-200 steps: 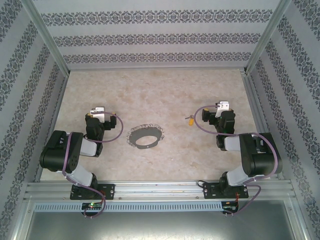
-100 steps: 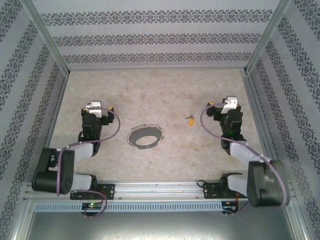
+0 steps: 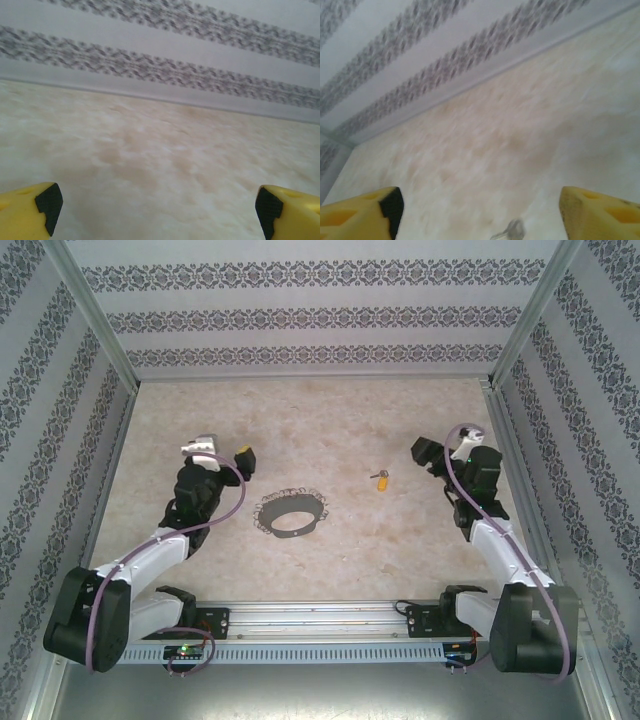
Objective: Put the keys on the keyring
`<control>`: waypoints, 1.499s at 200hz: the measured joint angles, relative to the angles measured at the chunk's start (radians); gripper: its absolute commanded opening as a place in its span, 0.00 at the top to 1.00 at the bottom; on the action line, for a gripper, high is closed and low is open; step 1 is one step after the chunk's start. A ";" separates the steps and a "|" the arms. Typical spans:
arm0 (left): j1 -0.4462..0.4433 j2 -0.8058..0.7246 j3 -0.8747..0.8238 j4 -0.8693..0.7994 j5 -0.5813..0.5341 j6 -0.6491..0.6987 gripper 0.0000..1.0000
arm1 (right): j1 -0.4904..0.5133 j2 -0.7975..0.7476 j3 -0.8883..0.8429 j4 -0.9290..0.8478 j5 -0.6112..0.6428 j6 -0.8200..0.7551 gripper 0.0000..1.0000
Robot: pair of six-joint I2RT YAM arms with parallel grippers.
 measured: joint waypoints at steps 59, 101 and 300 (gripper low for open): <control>-0.200 0.018 0.090 -0.190 0.031 -0.081 0.00 | 0.423 -0.014 0.000 -0.242 0.028 -0.023 0.34; -0.241 0.018 0.034 -0.217 0.005 -0.118 0.00 | 0.577 0.110 0.000 -0.270 0.067 0.023 0.40; -0.243 0.082 0.001 -0.284 -0.089 -0.097 0.00 | 0.768 0.603 0.275 -0.210 0.079 0.101 0.43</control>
